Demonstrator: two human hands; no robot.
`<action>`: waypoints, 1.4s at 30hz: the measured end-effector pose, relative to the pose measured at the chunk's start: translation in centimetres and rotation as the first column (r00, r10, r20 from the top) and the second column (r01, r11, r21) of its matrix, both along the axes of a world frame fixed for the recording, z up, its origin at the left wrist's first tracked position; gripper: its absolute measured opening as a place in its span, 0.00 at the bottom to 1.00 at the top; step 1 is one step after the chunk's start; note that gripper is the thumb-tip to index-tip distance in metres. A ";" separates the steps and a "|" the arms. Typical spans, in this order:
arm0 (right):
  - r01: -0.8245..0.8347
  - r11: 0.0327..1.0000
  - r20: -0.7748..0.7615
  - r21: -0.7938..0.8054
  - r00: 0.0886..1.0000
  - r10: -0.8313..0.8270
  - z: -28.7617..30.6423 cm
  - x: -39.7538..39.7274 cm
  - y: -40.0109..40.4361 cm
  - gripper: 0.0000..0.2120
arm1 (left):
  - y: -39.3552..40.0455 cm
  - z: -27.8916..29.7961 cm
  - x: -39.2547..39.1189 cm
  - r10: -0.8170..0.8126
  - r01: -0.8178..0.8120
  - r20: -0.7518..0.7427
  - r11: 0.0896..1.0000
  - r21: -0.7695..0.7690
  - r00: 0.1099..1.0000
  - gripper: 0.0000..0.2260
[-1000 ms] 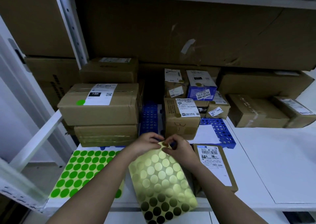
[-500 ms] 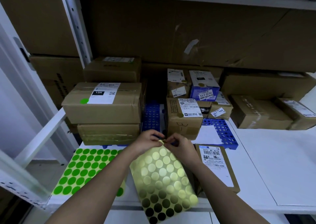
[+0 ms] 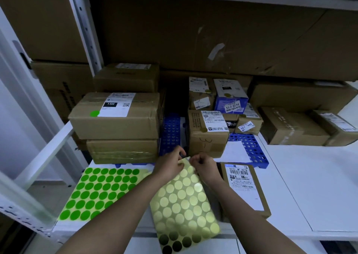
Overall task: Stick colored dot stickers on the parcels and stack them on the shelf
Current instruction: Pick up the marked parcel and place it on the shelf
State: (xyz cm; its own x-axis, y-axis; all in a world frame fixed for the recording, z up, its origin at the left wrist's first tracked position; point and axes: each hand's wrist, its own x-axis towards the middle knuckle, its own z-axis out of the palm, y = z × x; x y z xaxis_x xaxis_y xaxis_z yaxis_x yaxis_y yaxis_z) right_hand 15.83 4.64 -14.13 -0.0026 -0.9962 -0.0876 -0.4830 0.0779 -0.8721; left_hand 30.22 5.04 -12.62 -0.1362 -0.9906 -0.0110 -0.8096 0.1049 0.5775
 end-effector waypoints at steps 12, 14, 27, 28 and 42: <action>0.240 0.951 0.058 0.193 0.965 -0.255 -2.6 1.1 -0.6 0.06 | 5.4 -4.6 -1.0 -0.056 0.170 0.468 0.964 -0.206 0.882 0.23; 0.249 0.948 0.047 0.198 0.964 -0.263 -2.8 1.4 -0.6 0.08 | 5.9 -4.9 -0.7 -0.143 0.164 0.489 0.987 0.001 0.860 0.32; 0.215 0.974 -0.010 -0.079 0.976 -0.216 -2.2 1.1 0.6 0.04 | 6.3 -6.2 0.3 -0.209 0.179 0.459 0.978 0.108 0.864 0.41; 0.203 0.976 -0.003 -0.076 0.979 -0.204 -1.9 1.2 0.8 0.04 | 6.2 -5.8 0.2 -0.185 0.170 0.444 0.983 0.074 0.877 0.37; 0.067 0.922 0.092 -0.381 0.995 -0.034 5.3 -5.4 4.8 0.06 | 4.6 4.8 -5.4 0.347 -0.092 -0.721 0.925 0.369 0.600 0.09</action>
